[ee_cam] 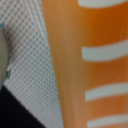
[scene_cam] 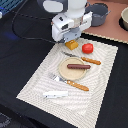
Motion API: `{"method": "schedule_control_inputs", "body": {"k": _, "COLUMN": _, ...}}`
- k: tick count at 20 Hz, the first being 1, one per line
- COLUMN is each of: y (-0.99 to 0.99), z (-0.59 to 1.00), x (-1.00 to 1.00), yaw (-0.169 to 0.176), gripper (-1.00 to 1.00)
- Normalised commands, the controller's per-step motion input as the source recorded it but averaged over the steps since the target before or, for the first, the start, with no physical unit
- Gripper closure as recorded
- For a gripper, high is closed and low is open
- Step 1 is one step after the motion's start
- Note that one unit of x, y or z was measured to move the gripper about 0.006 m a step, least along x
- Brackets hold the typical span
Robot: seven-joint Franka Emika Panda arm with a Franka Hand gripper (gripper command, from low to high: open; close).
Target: Interact with the objects in diverse but meaningful ways.
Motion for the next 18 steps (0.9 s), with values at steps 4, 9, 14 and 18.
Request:
{"method": "schedule_control_inputs", "body": {"k": 4, "y": 0.14, "z": -0.52, "x": -0.20, "yaw": -0.017, "gripper": 1.00}}
{"method": "schedule_control_inputs", "body": {"k": 9, "y": 0.13, "z": -0.32, "x": -0.08, "yaw": -0.006, "gripper": 1.00}}
{"method": "schedule_control_inputs", "body": {"k": 14, "y": 0.12, "z": -0.24, "x": -0.02, "yaw": 0.000, "gripper": 1.00}}
{"method": "schedule_control_inputs", "body": {"k": 18, "y": 0.11, "z": -0.25, "x": -0.01, "yaw": 0.000, "gripper": 1.00}}
